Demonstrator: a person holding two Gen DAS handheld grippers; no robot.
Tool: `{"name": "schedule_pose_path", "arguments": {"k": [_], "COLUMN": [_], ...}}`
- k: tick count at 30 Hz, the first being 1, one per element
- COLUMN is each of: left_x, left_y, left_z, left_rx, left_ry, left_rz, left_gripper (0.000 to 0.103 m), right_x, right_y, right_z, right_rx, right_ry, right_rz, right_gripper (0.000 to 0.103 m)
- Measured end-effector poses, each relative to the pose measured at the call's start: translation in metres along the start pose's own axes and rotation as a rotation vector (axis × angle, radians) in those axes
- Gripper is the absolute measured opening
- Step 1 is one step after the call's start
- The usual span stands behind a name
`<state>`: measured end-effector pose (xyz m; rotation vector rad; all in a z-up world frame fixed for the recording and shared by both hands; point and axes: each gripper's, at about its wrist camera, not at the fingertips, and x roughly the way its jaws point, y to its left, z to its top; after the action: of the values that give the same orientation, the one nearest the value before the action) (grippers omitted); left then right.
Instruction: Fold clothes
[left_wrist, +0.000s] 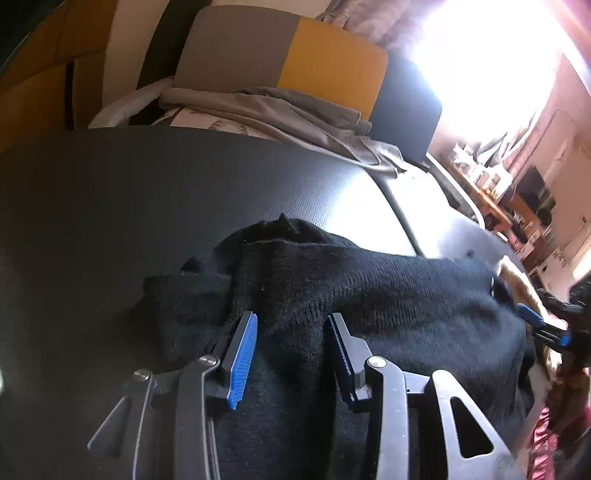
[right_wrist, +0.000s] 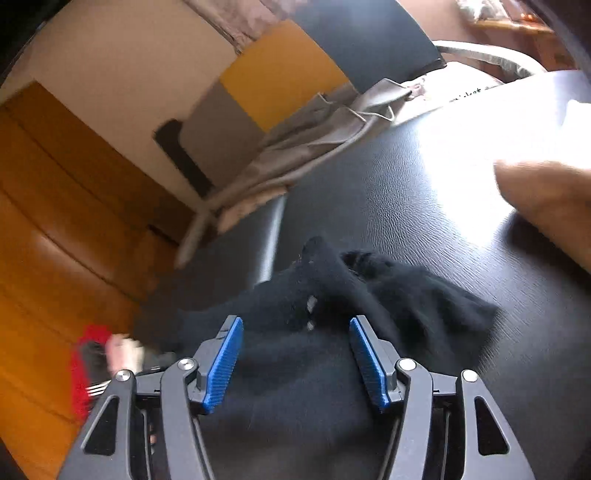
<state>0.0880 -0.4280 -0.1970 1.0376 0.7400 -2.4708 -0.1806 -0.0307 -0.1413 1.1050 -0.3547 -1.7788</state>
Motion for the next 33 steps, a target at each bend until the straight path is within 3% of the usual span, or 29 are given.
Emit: {"name": "schedule_pose_path", "arguments": {"k": [2,5,8,10,12,14,17,20,23,25,27,28,32,33], "left_x": [-0.009,-0.02,-0.031,-0.037,-0.034,-0.026,-0.03,-0.04,-0.048,-0.052,-0.057,-0.061,-0.075,-0.078], "left_y": [-0.002,-0.011,-0.02,-0.026,-0.032,-0.032,-0.031,-0.025,-0.021,-0.022,-0.024,-0.025,-0.022,-0.021], "left_z": [-0.005,-0.012,-0.019,-0.023,-0.027,-0.032,-0.047,-0.063,-0.075,-0.077,-0.078,-0.078,-0.078,-0.078], "left_rx": [0.016,0.048,0.08,0.103,0.137,0.148,0.162,0.128,0.097,0.072,0.059,0.054,0.026,0.021], "left_ry": [-0.005,-0.022,-0.038,-0.048,-0.038,-0.009,-0.012,-0.009,-0.02,-0.021,-0.015,-0.012,-0.026,-0.031], "left_rz": [0.013,0.029,0.044,0.056,0.077,0.107,0.103,0.03,-0.021,-0.026,-0.035,-0.046,-0.058,-0.056], "left_gripper": [0.04,0.04,0.04,0.04,0.04,0.04,0.04,0.04,0.04,0.04,0.041,0.041,0.042,0.042], "right_x": [-0.027,-0.055,-0.053,-0.041,-0.025,-0.011,-0.005,-0.013,-0.026,-0.036,-0.044,-0.049,-0.058,-0.052], "right_y": [0.0,-0.01,-0.023,-0.023,-0.019,-0.014,-0.001,0.027,0.044,0.038,0.029,0.028,0.049,0.06], "right_z": [-0.019,-0.043,-0.051,-0.053,-0.054,-0.053,-0.055,-0.086,-0.115,-0.118,-0.114,-0.111,-0.096,-0.093], "right_rx": [-0.042,-0.097,-0.102,-0.122,-0.161,-0.201,-0.286,-0.552,-0.709,-0.652,-0.549,-0.505,-0.456,-0.473], "right_ry": [0.044,0.113,0.132,0.156,0.183,0.197,0.278,0.386,0.437,0.409,0.376,0.354,0.22,0.193], "right_rz": [0.002,-0.071,-0.117,-0.124,-0.149,-0.18,-0.245,-0.397,-0.542,-0.541,-0.541,-0.541,-0.487,-0.462], "right_gripper": [0.07,0.07,0.07,0.064,0.051,0.047,0.012,0.011,0.011,0.017,0.035,0.039,0.042,0.049]}}
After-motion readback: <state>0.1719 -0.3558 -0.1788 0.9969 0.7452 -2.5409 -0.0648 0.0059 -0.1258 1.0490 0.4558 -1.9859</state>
